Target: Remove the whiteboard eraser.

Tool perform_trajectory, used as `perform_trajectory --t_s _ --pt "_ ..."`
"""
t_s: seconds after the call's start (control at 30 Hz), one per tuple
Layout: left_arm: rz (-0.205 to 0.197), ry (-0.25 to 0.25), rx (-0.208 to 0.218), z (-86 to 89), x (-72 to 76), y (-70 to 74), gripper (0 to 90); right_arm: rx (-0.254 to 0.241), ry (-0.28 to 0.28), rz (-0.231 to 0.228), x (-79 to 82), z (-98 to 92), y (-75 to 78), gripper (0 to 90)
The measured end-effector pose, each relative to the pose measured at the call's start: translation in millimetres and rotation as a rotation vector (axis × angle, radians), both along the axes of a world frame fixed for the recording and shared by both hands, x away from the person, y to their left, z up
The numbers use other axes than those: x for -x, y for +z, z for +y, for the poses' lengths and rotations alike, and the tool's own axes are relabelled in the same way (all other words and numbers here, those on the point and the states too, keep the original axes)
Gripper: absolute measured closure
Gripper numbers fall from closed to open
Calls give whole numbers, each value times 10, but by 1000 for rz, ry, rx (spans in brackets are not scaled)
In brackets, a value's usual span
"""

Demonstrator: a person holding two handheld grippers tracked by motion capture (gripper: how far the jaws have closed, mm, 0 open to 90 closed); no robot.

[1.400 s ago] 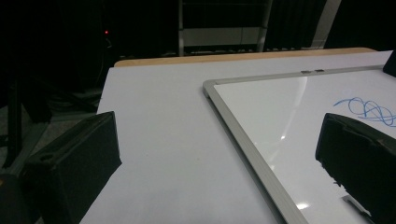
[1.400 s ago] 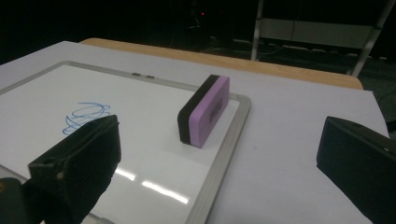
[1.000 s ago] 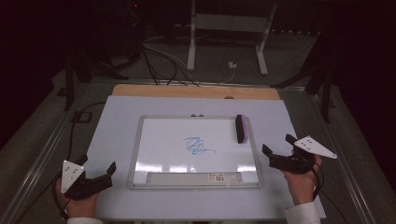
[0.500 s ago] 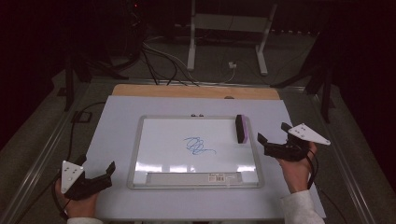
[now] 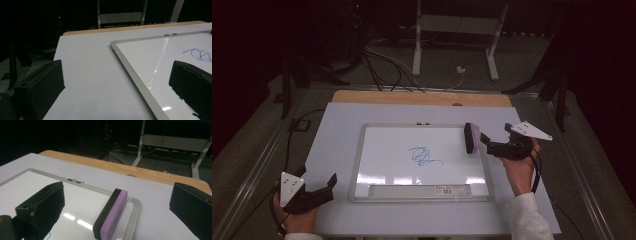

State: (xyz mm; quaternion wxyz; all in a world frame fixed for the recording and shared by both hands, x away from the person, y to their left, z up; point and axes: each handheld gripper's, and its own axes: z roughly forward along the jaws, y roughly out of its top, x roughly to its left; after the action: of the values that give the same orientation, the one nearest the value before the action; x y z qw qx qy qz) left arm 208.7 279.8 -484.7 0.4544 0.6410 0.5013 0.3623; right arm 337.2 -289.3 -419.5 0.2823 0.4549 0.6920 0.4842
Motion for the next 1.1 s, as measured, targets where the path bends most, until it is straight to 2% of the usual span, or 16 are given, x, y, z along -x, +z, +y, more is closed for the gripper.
perform_trajectory --t_s 0.33,0.5,1.1 --pt "4 1 -2 -6 -2 -5 7 3 1 36 -176 95 -43 3" --pt "2 1 0 0 0 -6 7 23 -2 57 -288 151 -87 3" --pt "6 0 -2 -4 -5 -12 7 16 -21 125 -522 158 -298 4"
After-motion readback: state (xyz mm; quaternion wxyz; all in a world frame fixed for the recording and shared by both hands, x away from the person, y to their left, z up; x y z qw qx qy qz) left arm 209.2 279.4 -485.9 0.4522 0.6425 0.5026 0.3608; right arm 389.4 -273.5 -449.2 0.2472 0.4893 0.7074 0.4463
